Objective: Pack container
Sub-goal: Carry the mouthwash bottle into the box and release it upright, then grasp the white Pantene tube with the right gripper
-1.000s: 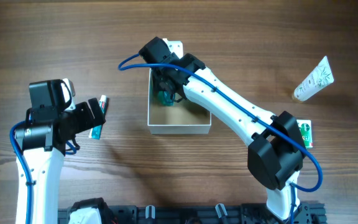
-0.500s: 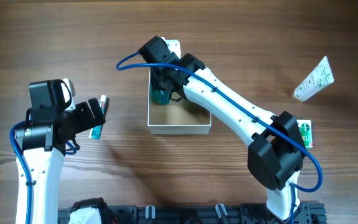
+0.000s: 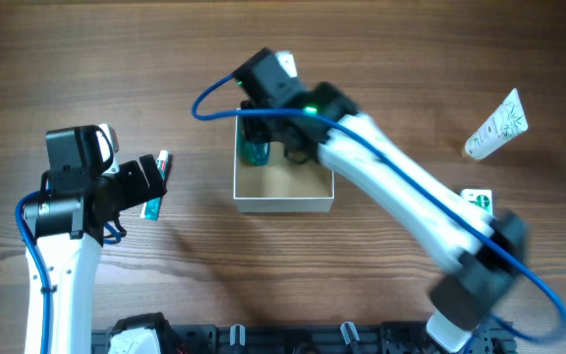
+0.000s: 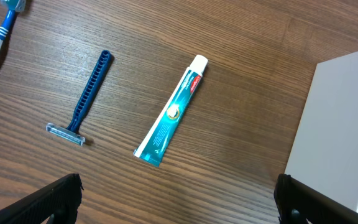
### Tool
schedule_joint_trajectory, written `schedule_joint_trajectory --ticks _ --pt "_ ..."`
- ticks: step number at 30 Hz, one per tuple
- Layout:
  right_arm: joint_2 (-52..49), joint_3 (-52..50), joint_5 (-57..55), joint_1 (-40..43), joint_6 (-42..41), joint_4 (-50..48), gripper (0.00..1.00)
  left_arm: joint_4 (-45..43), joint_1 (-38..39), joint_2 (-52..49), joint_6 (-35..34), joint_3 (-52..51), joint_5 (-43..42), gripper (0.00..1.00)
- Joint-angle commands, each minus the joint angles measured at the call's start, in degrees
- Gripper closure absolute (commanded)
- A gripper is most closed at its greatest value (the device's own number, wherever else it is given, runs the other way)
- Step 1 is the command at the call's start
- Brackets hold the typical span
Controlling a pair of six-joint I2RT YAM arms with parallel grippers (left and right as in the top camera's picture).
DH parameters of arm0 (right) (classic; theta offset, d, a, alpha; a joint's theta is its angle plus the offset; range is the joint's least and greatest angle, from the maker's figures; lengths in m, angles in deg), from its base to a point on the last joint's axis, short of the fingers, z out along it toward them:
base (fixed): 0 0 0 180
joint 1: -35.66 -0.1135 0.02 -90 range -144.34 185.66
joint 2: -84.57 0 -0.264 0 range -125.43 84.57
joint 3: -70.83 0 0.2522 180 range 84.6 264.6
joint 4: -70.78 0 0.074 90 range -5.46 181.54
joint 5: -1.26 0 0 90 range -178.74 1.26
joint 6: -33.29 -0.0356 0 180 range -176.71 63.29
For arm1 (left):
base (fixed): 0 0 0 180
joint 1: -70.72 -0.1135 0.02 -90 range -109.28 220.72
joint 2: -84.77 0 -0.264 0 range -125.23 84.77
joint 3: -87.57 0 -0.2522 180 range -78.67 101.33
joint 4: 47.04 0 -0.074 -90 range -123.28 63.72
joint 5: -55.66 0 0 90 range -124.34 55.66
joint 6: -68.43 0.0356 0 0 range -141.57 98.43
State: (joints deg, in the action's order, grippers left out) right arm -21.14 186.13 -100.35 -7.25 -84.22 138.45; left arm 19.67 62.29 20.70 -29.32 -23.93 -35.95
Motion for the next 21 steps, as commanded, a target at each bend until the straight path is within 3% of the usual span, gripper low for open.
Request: schedule_joint_trajectory --ticks 1,3,5,10,13,16,21 --pt "11.32 1.42 -1.99 1.09 5.09 1.31 0.21 -0.22 -0.44 0.31 0.94 0.79 -1.14 0.00" --pt "16.00 1.42 -8.98 5.97 -1.97 4.94 0.18 -0.20 -0.42 0.31 0.92 0.79 -1.14 0.00" --pt "18.03 1.42 -10.03 13.33 -3.80 7.89 0.11 -0.17 -0.42 0.31 0.92 0.79 -1.14 0.00" --pt "20.04 1.42 5.62 41.94 15.08 10.54 0.08 -0.13 -0.42 0.31 0.92 0.79 -1.14 0.00" --pt "19.65 1.22 9.35 54.38 25.42 12.09 0.07 -0.15 -0.42 0.31 0.92 0.79 -1.14 0.00" --pt "17.97 0.50 10.45 58.97 34.60 12.98 0.05 -0.20 -0.42 0.31 0.92 0.79 -1.14 0.00" --pt "11.39 -2.10 10.21 59.82 36.50 13.44 0.06 -0.15 -0.42 0.31 0.92 0.79 -1.14 0.00"
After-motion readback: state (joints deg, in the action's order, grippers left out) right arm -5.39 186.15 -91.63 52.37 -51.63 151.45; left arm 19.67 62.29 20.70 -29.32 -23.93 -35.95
